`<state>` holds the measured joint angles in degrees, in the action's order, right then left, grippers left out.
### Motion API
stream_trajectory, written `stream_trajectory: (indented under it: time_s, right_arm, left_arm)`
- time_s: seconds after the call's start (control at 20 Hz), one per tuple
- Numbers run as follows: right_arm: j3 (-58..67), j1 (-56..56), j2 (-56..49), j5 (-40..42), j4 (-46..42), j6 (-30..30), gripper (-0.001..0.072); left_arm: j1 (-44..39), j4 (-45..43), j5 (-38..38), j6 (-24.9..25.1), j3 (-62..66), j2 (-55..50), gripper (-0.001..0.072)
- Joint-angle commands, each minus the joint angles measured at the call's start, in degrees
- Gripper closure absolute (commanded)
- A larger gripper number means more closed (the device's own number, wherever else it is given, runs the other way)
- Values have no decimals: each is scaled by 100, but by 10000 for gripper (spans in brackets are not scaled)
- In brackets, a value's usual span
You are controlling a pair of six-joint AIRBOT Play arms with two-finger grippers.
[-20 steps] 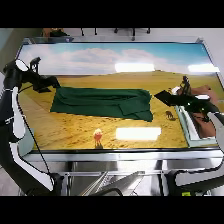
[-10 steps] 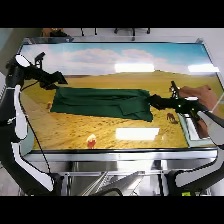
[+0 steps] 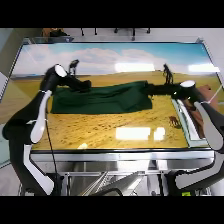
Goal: Fold the shirts.
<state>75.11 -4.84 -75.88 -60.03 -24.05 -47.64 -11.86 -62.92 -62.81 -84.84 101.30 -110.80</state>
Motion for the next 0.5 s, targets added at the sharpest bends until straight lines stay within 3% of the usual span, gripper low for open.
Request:
stream_trajectory:
  time_s: [0.0, 0.2, 0.45]
  right_arm:
    - [1123, -59, 376, -881, -857, -988, 694]
    - [2409, -343, 409, -2258, -966, -1620, 693]
    - [2726, -542, 398, -2850, -1027, -1932, 693]
  left_arm:
    - [-776, 4, 798, 7, -39, -328, 692]
    - [-1639, 498, 638, -289, 881, -1370, 692]
    - [-2424, 1497, 553, -289, 1784, -2052, 693]
